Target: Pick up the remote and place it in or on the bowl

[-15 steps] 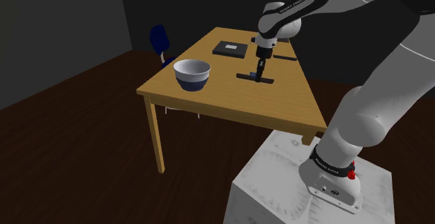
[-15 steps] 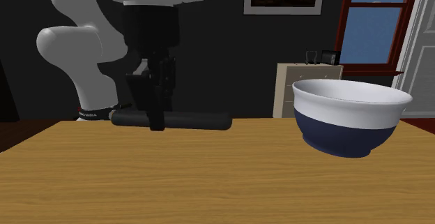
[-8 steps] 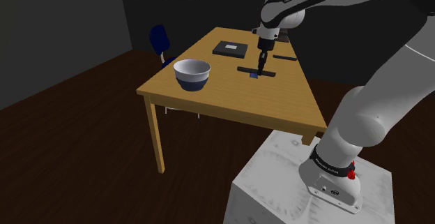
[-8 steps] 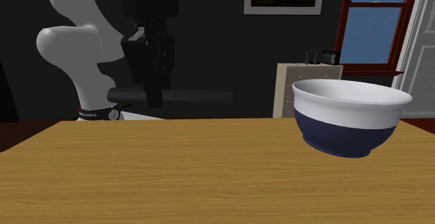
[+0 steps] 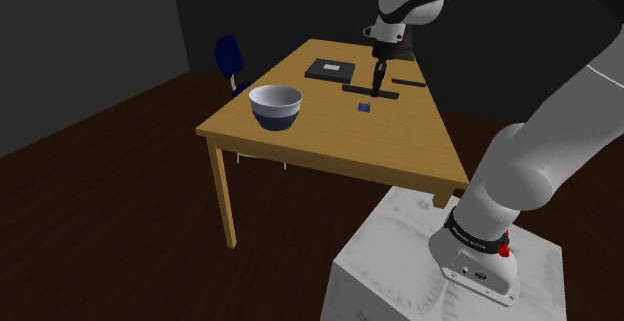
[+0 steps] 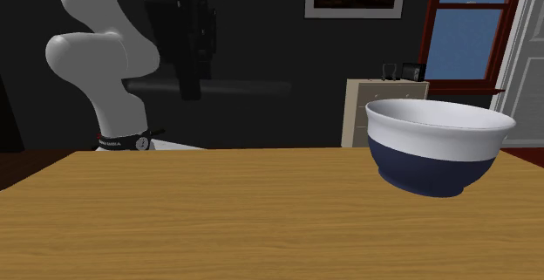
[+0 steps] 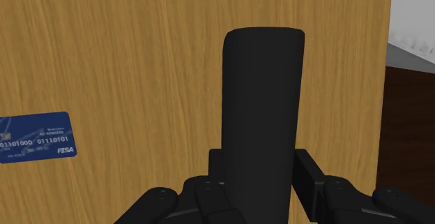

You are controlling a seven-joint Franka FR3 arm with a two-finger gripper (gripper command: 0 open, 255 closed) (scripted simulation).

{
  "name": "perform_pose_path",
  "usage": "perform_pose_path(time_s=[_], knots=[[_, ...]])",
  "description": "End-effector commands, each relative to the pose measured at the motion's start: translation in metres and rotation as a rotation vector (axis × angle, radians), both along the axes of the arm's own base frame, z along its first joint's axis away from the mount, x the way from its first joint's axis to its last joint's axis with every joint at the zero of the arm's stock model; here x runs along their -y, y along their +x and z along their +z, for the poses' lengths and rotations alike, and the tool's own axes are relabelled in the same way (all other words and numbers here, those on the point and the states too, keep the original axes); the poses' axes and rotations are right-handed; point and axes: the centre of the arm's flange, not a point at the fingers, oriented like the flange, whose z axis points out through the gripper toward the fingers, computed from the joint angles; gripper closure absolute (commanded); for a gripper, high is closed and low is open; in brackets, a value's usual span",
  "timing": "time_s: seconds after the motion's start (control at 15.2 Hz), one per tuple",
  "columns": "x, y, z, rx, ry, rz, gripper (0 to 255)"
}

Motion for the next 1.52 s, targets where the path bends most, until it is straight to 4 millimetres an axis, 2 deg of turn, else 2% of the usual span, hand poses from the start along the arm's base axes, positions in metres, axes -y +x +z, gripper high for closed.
perform_pose_path(time_s=[0.0, 0.33, 1.45], knots=[[0.0, 0.0, 0.011, 0.0, 0.0, 0.0, 255], [0.0, 0.0, 0.037, 0.0, 0.0, 0.0, 255], [-0.129, 0.184, 0.03, 0.0, 0.0, 0.0, 255]])
